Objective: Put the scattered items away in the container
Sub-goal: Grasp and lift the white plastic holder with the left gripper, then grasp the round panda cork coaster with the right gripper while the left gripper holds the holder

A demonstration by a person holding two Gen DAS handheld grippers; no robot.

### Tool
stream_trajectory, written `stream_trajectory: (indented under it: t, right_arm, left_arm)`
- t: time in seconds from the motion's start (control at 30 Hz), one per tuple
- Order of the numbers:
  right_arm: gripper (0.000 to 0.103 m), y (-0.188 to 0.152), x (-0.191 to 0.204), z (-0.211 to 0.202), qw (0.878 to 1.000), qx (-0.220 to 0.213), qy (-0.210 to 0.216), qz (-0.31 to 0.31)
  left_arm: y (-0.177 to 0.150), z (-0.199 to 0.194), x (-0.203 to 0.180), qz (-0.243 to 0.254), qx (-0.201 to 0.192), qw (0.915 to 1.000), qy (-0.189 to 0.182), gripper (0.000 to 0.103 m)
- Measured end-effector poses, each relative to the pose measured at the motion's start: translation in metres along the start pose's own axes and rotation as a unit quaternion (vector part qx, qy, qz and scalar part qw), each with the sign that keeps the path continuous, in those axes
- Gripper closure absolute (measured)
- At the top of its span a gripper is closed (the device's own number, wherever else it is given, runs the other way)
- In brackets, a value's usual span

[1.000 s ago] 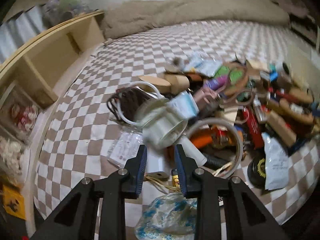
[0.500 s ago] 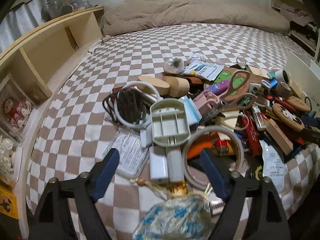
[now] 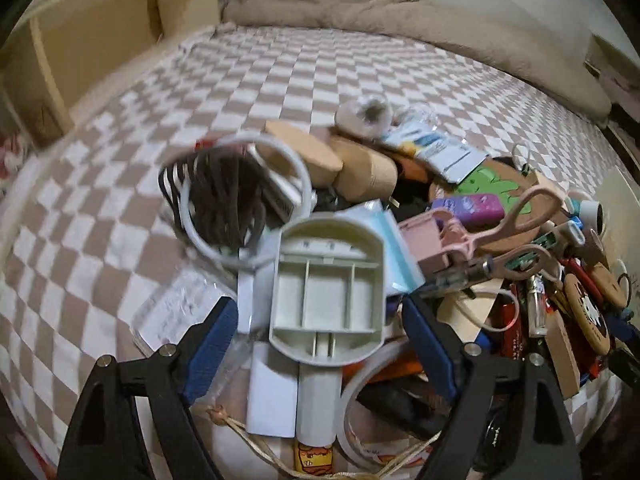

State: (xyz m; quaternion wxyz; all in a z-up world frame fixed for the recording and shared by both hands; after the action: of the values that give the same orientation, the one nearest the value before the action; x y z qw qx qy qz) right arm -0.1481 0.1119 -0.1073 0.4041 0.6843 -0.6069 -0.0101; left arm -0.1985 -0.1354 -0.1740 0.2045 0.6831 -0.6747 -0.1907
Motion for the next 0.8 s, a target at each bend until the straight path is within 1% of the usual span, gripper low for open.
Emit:
stream_trajectory:
  t: [0.03,0.07,0.13,0.2,0.23,0.4,0.5,0.7,0.77,0.8]
  right_arm:
    - [0.000,0.001,0.000,0.001,1.000,0.000,-0.001,0.000]
    - [0.000,0.002,0.000,0.002,1.000,0.000,-0.004,0.000]
    - [0.000,0.004,-0.001,0.004,1.000,0.001,-0.013,0.000]
    - [0.000,0.005,-0.002,0.007,1.000,0.002,-0.018,0.000]
    - [0.000,0.006,-0.003,0.008,1.000,0.003,-0.019,-0.001]
    - [0.000,0.007,-0.002,0.009,1.000,0.007,-0.021,-0.002]
    - [0.000,0.004,0.011,0.005,1.000,0.009,0.016,-0.005]
    - [0.000,-0.007,0.048,-0.006,0.995,0.006,0.090,-0.039]
    - [0.000,-0.007,0.055,-0.011,0.994,-0.001,0.103,-0.046]
    - [0.000,-0.007,0.056,-0.013,0.994,-0.006,0.103,-0.047]
  left_arm:
    - [0.000,0.000,-0.001,-0.004,0.000,1.0000,-0.006,0.029]
    - [-0.001,-0.001,-0.001,-0.013,0.000,0.9998,-0.017,0.033]
    - [-0.002,-0.003,-0.001,-0.020,-0.005,0.9996,-0.019,0.036]
    - [-0.004,-0.006,-0.004,-0.019,-0.012,0.9996,-0.016,0.045]
    - [-0.003,-0.009,-0.007,-0.018,-0.016,0.9996,-0.016,0.053]
    - [-0.002,-0.029,-0.011,-0.019,-0.052,0.9984,-0.009,0.053]
    - [0.000,-0.039,-0.017,-0.015,-0.071,0.9973,-0.008,0.053]
    - [0.003,-0.061,-0.023,-0.022,-0.112,0.9933,-0.017,0.053]
    - [0.006,-0.067,-0.020,-0.033,-0.130,0.9906,-0.028,0.053]
    - [0.007,-0.072,-0.019,-0.038,-0.140,0.9889,-0.034,0.053]
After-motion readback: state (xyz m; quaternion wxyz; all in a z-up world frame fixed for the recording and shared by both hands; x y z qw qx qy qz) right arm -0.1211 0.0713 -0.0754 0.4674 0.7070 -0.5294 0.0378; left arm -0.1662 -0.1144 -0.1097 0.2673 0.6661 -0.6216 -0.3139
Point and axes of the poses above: each gripper's, at about its wrist camera, not at the fingertips, and z roughly the way its jaws point, x to its left, y to its top, the point moved 8 cm from there along z, roughly the way its jaws point, and after that the axes turned 5 degrees about z, right-handed, at the moved point
